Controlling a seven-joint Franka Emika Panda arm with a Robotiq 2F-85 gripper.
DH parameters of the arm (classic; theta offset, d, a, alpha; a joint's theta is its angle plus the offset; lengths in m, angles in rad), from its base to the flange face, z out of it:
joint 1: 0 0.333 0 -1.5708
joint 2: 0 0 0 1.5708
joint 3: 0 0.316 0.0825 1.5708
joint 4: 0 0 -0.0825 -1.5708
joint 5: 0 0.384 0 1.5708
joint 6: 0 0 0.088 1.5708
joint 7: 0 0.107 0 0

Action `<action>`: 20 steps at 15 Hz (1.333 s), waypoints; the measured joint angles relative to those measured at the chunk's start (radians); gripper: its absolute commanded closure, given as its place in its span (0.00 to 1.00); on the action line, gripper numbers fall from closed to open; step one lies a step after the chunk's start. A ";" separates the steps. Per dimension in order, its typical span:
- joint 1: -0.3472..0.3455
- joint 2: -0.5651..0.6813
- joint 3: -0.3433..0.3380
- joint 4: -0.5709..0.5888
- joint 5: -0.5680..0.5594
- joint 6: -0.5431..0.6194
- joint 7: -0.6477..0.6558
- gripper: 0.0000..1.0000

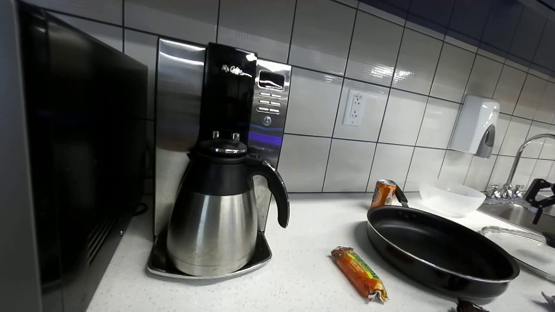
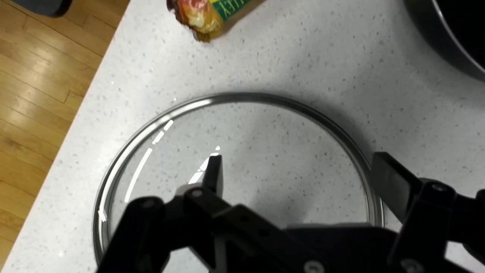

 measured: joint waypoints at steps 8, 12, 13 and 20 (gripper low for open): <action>0.046 -0.103 0.000 -0.190 -0.002 0.013 0.093 0.00; 0.054 -0.120 0.003 -0.270 -0.001 0.047 0.156 0.00; 0.055 -0.122 0.004 -0.288 -0.001 0.060 0.173 0.00; 0.056 -0.128 0.007 -0.392 0.000 0.180 0.282 0.00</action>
